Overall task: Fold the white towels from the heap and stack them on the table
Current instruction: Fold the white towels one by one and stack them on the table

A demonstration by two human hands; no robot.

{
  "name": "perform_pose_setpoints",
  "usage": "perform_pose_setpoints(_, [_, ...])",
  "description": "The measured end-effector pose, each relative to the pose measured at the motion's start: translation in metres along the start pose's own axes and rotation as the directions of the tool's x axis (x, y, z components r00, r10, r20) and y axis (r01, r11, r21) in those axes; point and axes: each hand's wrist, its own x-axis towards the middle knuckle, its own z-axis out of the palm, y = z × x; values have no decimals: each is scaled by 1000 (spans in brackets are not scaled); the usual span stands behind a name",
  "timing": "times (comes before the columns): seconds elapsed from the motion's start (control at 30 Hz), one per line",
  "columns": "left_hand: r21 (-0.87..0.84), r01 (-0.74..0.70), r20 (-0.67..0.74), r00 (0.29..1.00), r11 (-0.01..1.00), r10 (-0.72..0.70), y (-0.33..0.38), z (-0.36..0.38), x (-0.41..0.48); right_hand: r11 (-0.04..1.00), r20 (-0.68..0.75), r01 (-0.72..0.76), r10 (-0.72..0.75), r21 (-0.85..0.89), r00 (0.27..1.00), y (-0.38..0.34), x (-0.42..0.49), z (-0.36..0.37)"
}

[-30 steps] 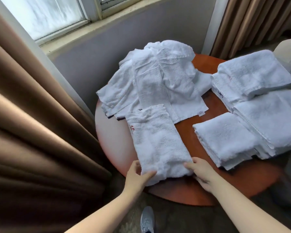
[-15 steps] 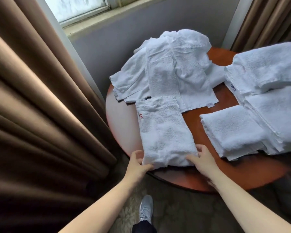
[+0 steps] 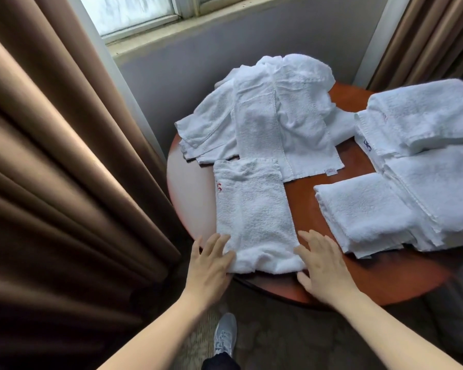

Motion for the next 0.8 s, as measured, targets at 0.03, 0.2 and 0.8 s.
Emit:
perform_pose_setpoints(0.03, [10,-32,-11,999,999,32,0,0,3,999,45,34,-34,-5,998,-3,3,0])
perform_pose_setpoints(0.2, [-111,-106,-49,994,988,101,-1,-2,8,995,71,82,-78,-50,994,-28,13,12])
perform_pose_setpoints(0.8, [-869,269,186,955,416,-230,-19,-56,76,358,58,-184,335,915,940,-1,107,-88])
